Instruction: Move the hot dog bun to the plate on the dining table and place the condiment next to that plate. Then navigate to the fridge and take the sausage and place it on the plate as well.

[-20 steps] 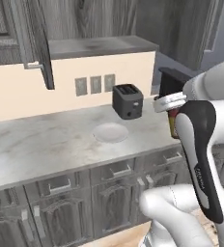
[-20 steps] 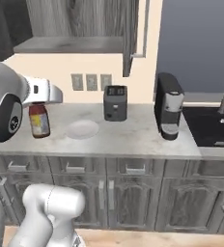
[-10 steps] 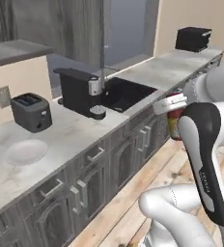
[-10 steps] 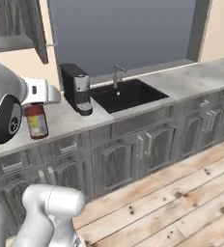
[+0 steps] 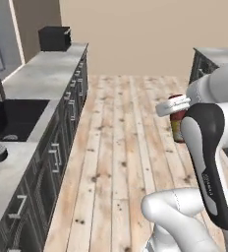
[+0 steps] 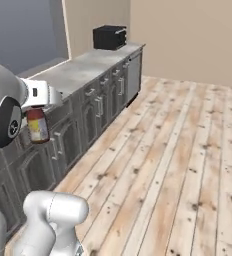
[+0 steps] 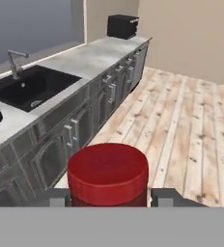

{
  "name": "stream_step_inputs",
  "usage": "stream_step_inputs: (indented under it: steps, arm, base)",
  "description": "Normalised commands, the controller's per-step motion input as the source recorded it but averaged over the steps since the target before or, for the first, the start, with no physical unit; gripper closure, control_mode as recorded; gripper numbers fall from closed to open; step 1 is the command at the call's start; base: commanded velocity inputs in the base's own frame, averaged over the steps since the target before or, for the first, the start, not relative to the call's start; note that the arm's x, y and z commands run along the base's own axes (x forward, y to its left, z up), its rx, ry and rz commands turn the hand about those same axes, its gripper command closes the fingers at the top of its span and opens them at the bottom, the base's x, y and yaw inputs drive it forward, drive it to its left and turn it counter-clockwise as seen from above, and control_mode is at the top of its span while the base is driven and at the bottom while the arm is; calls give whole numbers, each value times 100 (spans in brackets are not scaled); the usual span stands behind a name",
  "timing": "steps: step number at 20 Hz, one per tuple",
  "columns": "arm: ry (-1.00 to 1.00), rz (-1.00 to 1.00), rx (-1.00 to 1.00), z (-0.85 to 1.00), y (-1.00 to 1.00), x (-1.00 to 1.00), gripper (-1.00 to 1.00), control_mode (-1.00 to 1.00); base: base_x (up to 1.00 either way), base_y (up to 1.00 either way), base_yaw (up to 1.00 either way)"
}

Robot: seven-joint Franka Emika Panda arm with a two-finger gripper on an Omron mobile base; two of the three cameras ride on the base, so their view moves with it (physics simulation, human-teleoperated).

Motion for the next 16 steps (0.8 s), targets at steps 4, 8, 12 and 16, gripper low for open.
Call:
stream_step_inputs:
  steps: [4,8,12,16]
  arm:
    - [0,0,0,0,0,0,100,100]
    - [0,0,0,0,0,0,100,100]
    - [0,0,0,0,0,0,100,100]
    - [0,0,0,0,0,0,100,100]
  base:
    - [-1,-24,-92]
    - [-8,-43,-85]
    - [-12,-59,-78]
    - [-4,-80,-74]
